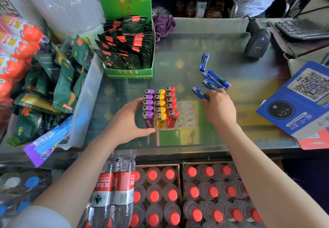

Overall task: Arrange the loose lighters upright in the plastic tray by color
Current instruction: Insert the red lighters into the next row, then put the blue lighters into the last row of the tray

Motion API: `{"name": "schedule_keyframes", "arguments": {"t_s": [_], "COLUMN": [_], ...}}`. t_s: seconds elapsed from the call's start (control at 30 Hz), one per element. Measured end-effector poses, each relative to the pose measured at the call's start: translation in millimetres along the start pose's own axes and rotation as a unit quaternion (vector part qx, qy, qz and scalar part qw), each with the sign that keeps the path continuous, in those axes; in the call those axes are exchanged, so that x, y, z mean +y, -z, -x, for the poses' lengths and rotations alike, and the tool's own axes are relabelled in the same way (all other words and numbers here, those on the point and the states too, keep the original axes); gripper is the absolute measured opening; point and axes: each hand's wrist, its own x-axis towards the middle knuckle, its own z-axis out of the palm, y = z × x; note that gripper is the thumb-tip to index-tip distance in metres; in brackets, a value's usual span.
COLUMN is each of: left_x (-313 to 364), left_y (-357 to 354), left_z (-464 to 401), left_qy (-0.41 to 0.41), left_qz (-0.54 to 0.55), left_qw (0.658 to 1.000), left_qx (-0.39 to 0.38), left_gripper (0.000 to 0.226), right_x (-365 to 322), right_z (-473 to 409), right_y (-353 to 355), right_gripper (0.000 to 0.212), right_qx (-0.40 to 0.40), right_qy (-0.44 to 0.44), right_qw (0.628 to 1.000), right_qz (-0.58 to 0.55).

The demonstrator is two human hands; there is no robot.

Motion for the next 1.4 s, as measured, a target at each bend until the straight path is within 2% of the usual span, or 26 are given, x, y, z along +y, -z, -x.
{"name": "schedule_keyframes", "arguments": {"t_s": [0.17,0.23,0.3,0.37,0.57,0.73,0.87,1.17,1.27,1.4], "left_x": [-3.0,-2.2,-0.6,-0.1,-0.6,-0.1,-1.8,-0.2,1.3,-3.6], "left_y": [-3.0,-5.8,-7.3,-7.7,-8.0,-7.6,-8.4,-8.3,-7.1,-2.0], "left_z": [14.8,19.9,23.5,24.4,25.0,25.1,23.6,23.9,23.2,15.1], "left_qy": [-0.005,-0.006,-0.013,-0.016,-0.009,-0.009,-0.006,-0.008,-0.015,-0.021], "left_qz": [0.002,0.007,0.009,0.012,0.013,0.018,0.028,0.029,0.016,-0.021], "left_qw": [1.000,1.000,1.000,0.999,1.000,0.999,0.999,0.999,1.000,0.999], "left_qx": [-0.004,0.010,0.026,0.032,0.027,0.028,0.025,0.015,0.010,0.036], "left_gripper": [0.087,0.087,0.086,0.086,0.087,0.085,0.084,0.083,0.083,0.079], "right_x": [-8.7,-15.4,-25.2,-33.2,-40.3,-37.3,-34.9,-27.9,-28.1,-23.2], "right_z": [10.8,18.1,26.8,33.4,36.4,31.2,29.3,23.4,20.5,3.4], "right_y": [3.2,5.2,10.7,13.0,-4.8,-6.8,-7.4,-19.3,-18.0,-0.8], "right_gripper": [0.017,0.014,0.011,0.010,0.010,0.014,0.014,0.021,0.019,0.028], "right_qx": [-0.018,-0.001,0.000,-0.014,-0.039,0.009,0.002,0.028,0.011,-0.102], "right_qy": [0.037,0.055,0.065,0.078,0.124,0.168,0.189,0.175,0.162,0.208], "right_qw": [0.998,0.986,0.955,0.933,0.948,0.960,0.956,0.966,0.966,0.961], "right_qz": [-0.051,-0.159,-0.289,-0.350,-0.290,-0.226,-0.223,-0.188,-0.200,-0.148]}}
